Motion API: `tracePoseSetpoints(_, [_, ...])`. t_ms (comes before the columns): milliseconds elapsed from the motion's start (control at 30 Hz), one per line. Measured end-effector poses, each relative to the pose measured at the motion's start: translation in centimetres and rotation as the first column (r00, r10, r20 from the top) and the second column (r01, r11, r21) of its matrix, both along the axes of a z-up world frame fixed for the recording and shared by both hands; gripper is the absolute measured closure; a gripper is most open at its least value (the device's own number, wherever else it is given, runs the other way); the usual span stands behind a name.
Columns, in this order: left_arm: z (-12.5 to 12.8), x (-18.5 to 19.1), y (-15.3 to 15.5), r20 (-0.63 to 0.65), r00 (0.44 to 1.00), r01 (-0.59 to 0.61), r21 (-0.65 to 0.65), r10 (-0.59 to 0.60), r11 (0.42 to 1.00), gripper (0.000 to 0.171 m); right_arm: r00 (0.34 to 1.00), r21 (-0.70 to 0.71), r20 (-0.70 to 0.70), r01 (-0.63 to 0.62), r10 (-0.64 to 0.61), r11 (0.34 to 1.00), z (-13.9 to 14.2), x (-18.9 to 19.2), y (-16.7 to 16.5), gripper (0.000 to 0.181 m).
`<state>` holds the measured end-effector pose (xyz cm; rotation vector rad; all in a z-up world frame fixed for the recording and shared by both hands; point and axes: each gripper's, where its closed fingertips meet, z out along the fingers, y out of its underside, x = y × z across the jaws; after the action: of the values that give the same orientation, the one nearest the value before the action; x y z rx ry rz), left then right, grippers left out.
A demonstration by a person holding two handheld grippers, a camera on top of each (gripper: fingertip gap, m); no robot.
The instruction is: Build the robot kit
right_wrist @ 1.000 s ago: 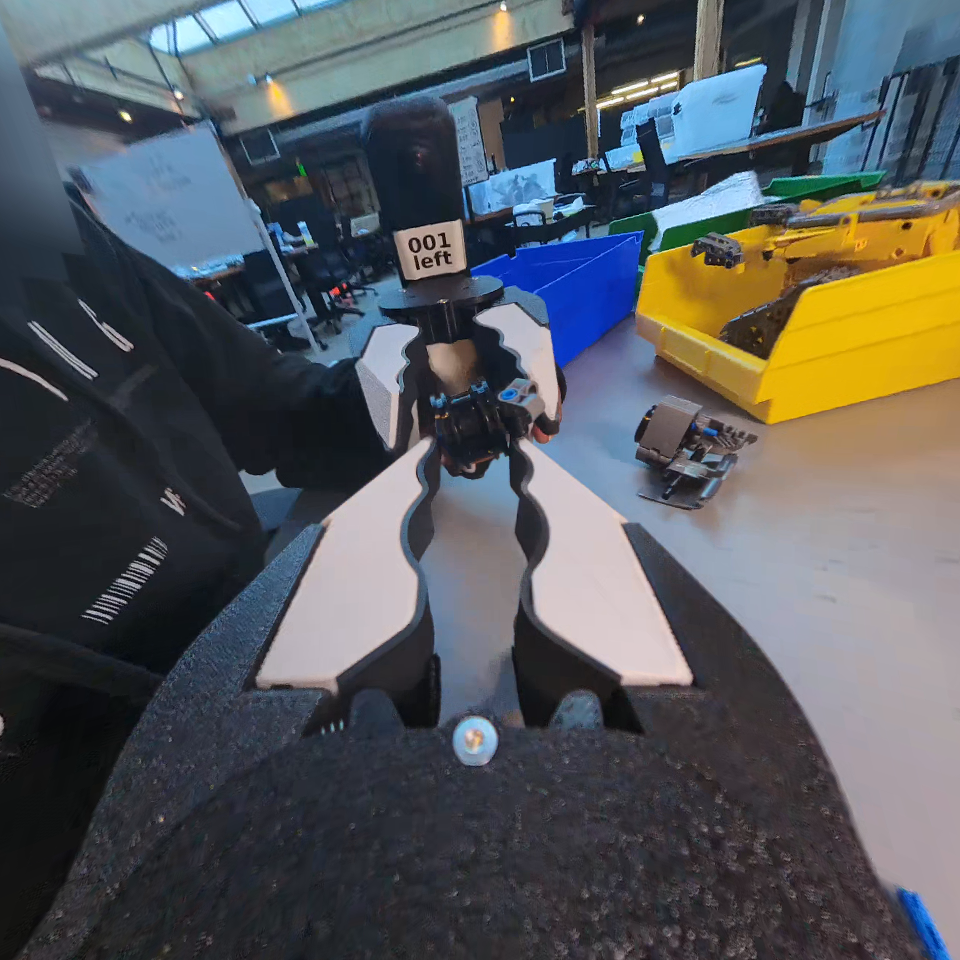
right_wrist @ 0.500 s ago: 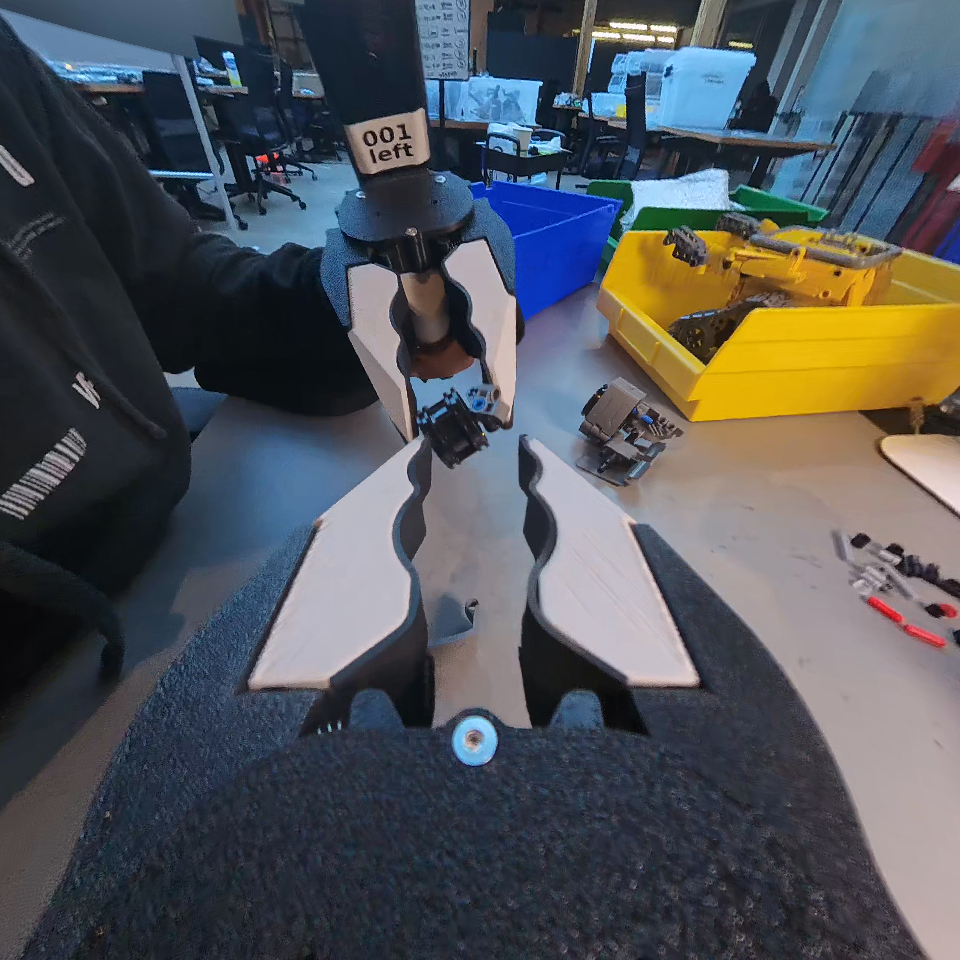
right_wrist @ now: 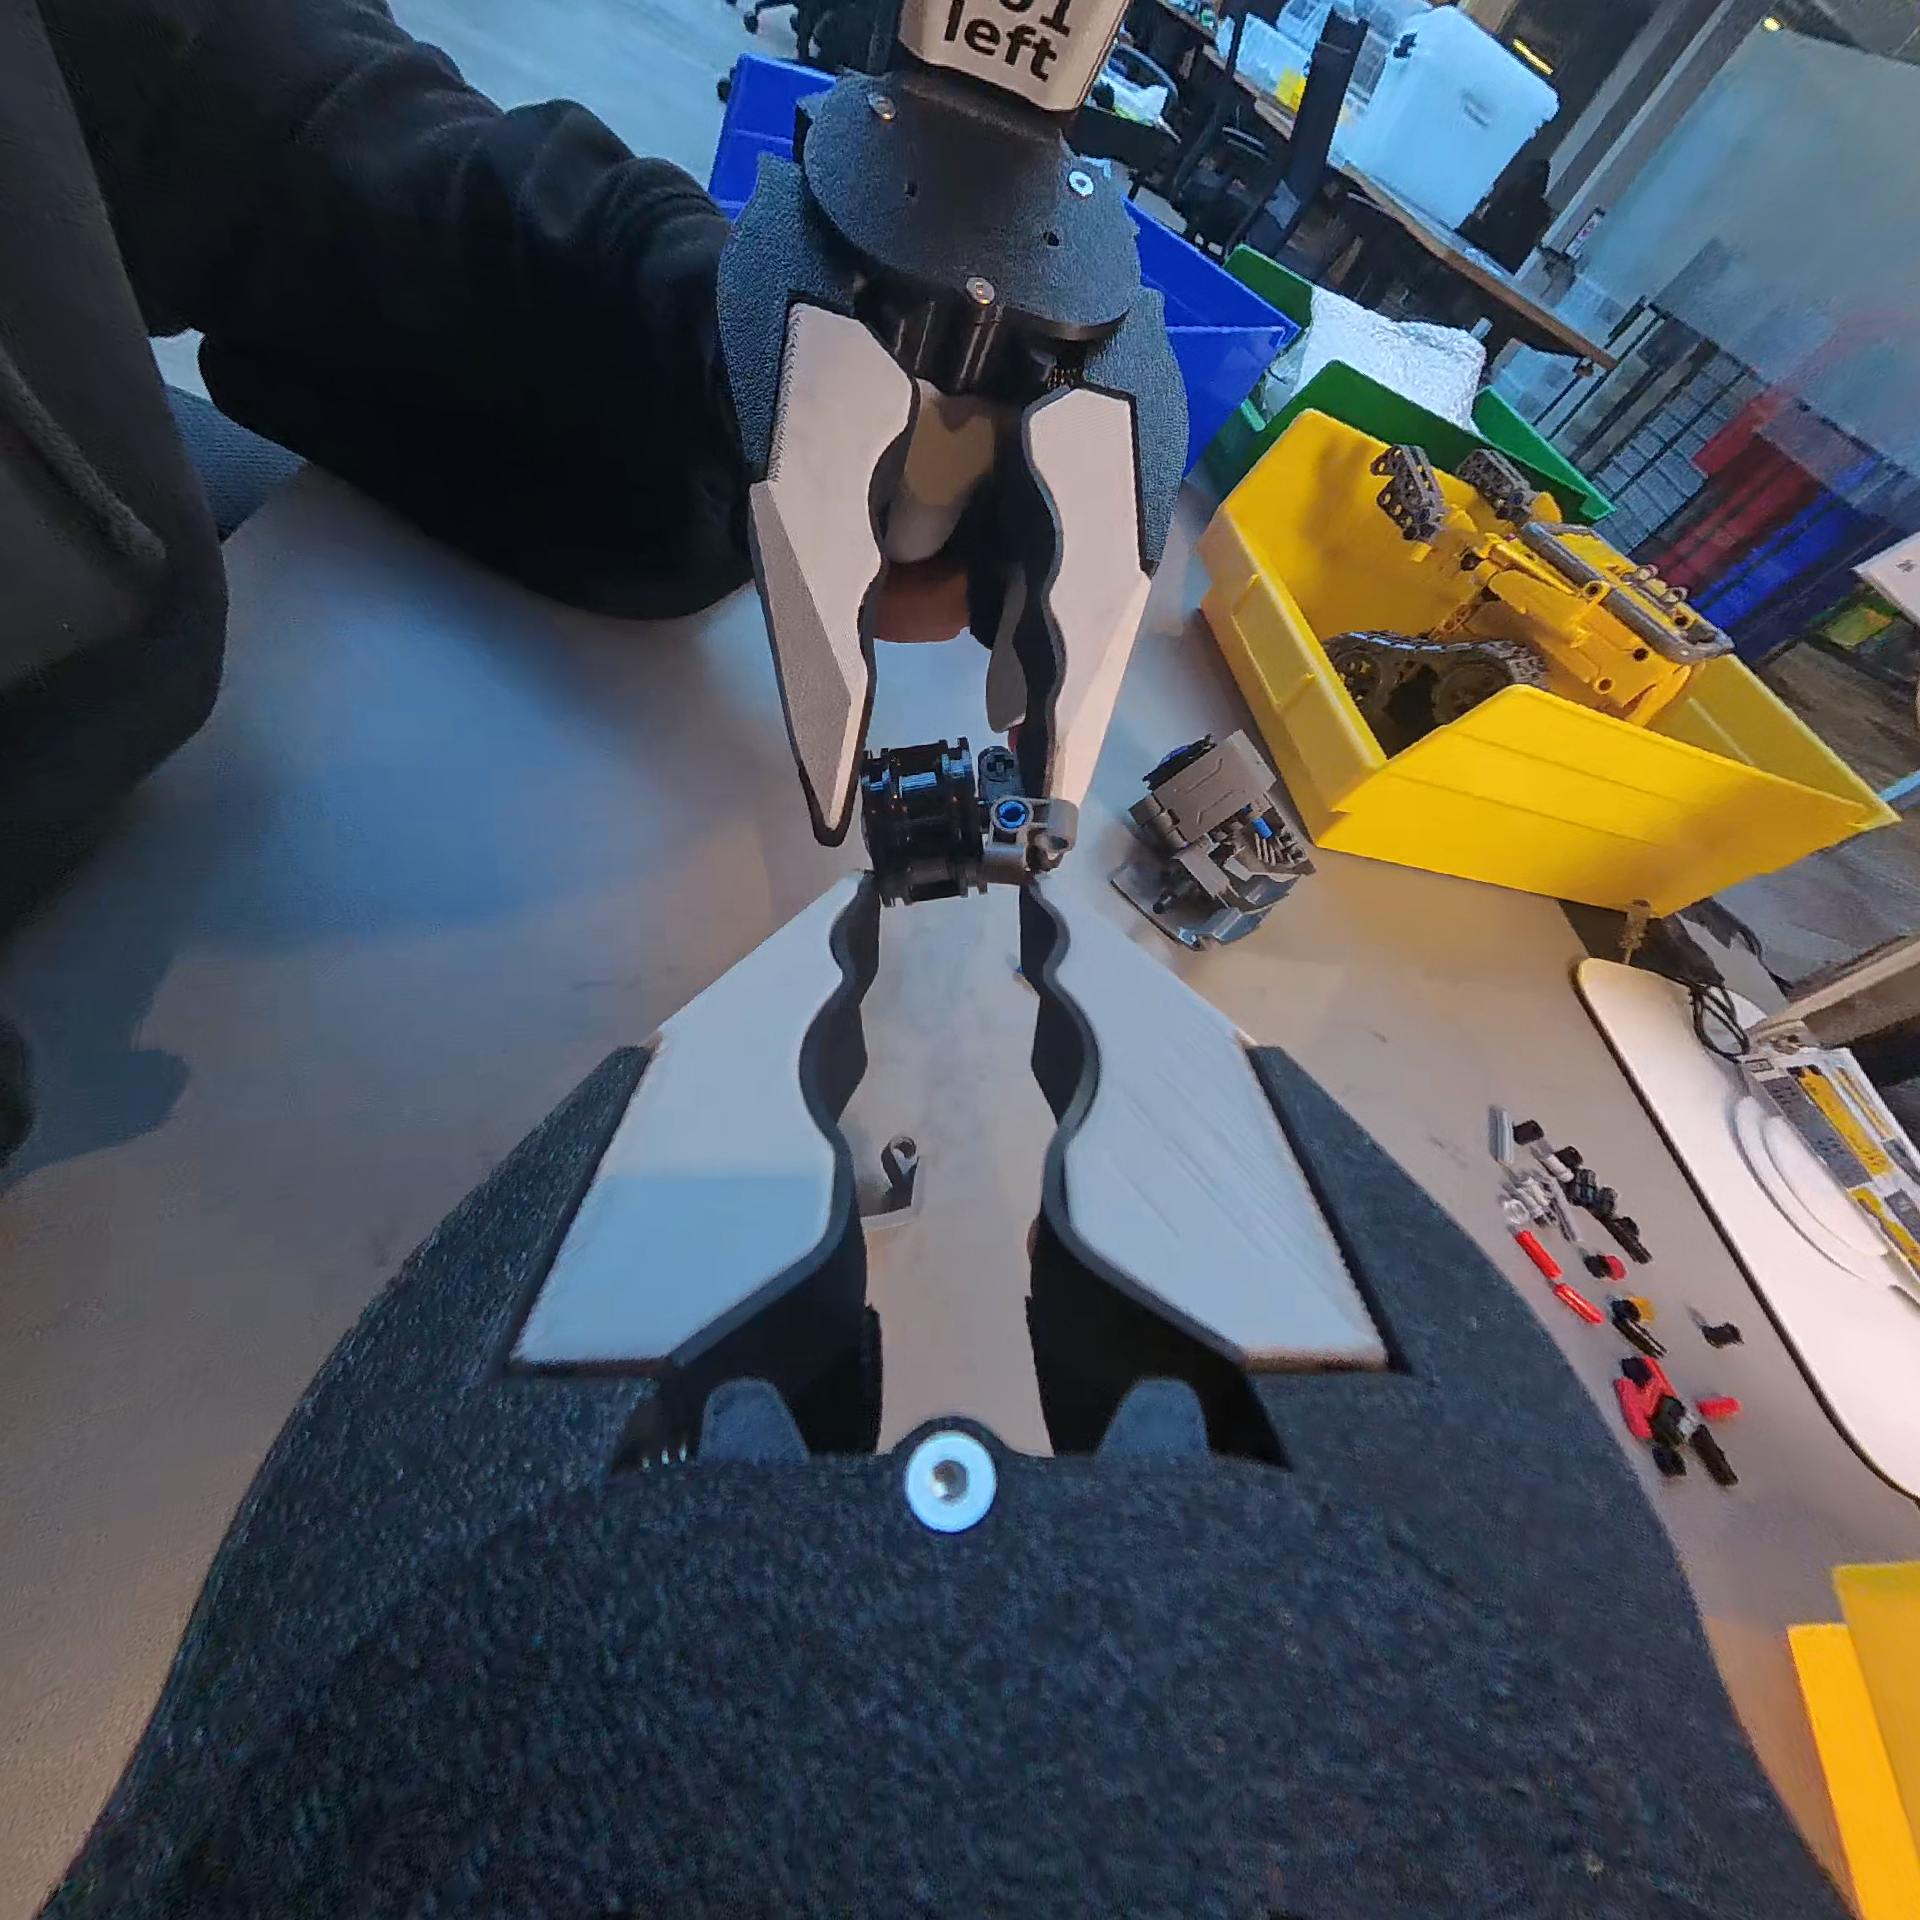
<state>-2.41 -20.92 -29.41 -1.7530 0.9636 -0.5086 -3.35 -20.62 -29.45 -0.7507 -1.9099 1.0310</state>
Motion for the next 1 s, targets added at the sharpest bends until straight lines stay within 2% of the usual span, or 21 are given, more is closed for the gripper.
tracePoseSetpoints(167, [-0.6,0.0,-0.1,0.005,1.0,0.004,-0.039,-0.004,0.999,0.136,0.999,-0.047,0.032,-0.008,0.01,0.999,-0.6,0.1,-0.1,0.154])
tracePoseSetpoints(467, [-1.6,0.3,-0.5,-0.005,0.999,0.037,-0.093,-0.037,0.995,0.136,0.994,-0.273,0.086,-0.043,0.069,0.961,0.2,0.7,-0.2,0.149])
tracePoseSetpoints(633, [-2.4,1.3,-1.6,-0.031,0.993,0.106,-0.122,-0.111,0.987,0.136,0.979,-0.268,0.16,-0.08,0.126,0.96,-1.2,1.0,-1.5,0.149])
tracePoseSetpoints(733, [-2.3,2.0,-2.6,0.014,0.985,0.174,-0.148,-0.174,0.974,0.136,0.97,-0.308,0.168,-0.118,0.176,0.944,-1.1,1.6,-2.0,0.159])
tracePoseSetpoints(1000, [-0.3,3.2,-4.2,0.182,0.945,0.302,-0.151,-0.273,0.941,0.137,0.951,-0.393,0.129,-0.21,0.28,0.895,0.2,2.9,-3.2,0.163])
